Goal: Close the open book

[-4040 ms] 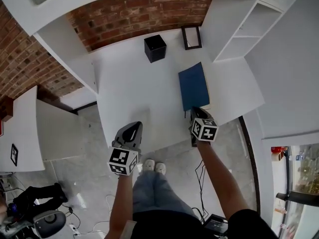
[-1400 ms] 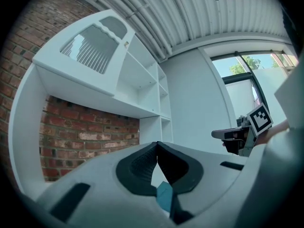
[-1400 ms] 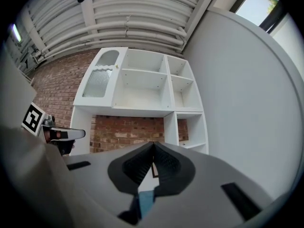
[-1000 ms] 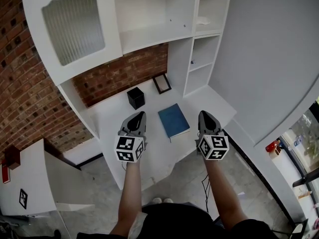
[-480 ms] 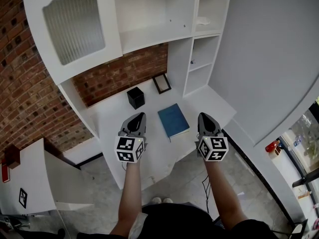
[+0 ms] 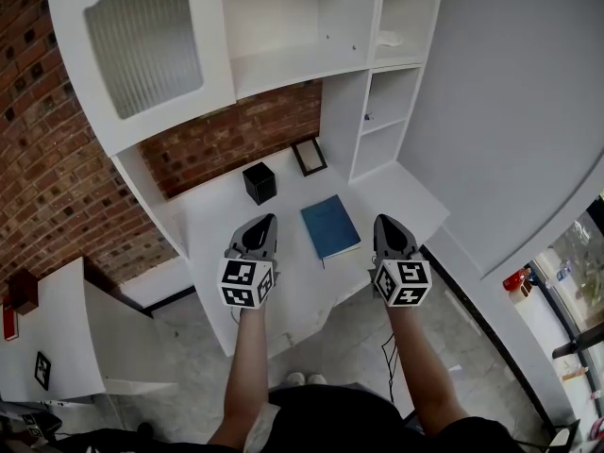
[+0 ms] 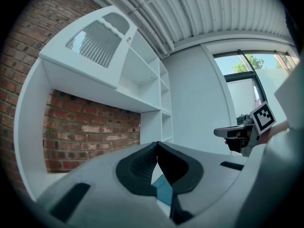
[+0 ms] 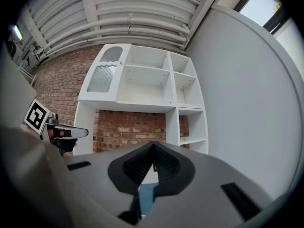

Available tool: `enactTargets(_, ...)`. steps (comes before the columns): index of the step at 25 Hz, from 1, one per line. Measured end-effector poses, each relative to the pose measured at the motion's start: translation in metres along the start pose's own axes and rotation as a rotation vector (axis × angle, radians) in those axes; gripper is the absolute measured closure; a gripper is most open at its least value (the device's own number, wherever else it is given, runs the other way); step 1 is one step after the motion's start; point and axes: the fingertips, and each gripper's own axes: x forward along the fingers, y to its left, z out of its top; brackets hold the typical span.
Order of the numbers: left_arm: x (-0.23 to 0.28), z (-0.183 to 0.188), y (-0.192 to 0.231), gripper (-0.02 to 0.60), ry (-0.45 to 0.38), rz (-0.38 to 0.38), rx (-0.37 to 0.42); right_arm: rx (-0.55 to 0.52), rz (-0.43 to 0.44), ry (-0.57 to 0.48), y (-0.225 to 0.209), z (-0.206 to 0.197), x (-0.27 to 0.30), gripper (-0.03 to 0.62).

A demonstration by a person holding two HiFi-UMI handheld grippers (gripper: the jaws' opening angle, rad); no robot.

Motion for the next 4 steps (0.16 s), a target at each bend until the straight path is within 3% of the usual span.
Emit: enactTargets(4,0.0001,-0.0023,0.0003,0.573,0.004,0.001,0.001,-0.004,0.002,0.005,-0.0004,-0.002,0.0008,0.595)
